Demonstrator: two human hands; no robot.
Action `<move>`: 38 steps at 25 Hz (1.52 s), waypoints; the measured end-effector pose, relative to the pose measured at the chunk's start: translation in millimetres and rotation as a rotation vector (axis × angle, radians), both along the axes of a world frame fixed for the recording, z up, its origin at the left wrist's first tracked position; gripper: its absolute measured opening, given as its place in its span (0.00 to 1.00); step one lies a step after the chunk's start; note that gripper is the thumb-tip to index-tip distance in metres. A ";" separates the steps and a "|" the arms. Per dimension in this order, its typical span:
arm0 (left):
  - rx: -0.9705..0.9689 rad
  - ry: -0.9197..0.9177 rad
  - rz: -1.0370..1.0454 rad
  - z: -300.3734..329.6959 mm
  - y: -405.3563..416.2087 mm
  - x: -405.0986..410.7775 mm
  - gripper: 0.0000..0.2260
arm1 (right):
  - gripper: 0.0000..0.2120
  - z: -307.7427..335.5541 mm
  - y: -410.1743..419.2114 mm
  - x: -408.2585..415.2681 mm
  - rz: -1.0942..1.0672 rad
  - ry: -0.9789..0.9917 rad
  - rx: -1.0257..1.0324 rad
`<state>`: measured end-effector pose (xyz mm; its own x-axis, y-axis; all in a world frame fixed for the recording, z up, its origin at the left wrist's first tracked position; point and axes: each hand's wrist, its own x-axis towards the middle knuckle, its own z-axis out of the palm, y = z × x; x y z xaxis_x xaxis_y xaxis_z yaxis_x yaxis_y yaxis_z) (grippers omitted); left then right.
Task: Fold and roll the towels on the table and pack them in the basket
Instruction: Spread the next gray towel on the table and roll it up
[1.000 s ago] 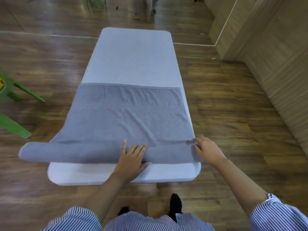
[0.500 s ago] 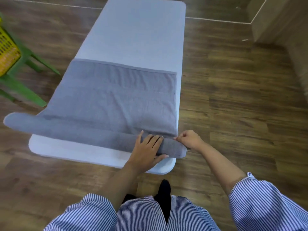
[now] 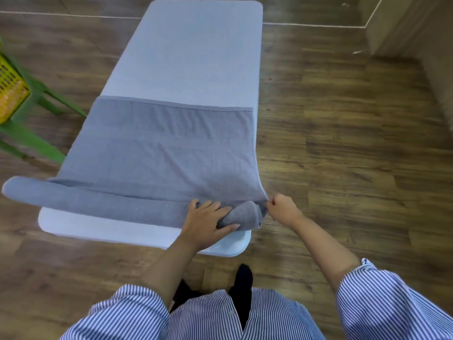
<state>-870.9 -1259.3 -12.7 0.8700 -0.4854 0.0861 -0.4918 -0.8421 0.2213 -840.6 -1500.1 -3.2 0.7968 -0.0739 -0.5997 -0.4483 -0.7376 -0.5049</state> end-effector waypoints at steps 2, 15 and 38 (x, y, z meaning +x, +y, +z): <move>0.000 0.026 0.019 1.4 -3.3 1.9 0.21 | 0.07 0.3 0.3 -3.4 -0.029 -0.065 0.036; 0.033 -0.051 -0.104 0.4 91.0 2.1 0.22 | 0.25 14.3 51.5 -62.7 0.491 -0.591 -0.296; 0.169 0.025 0.219 10.6 380.4 38.3 0.22 | 0.27 26.3 110.1 -61.8 0.265 -0.226 -0.551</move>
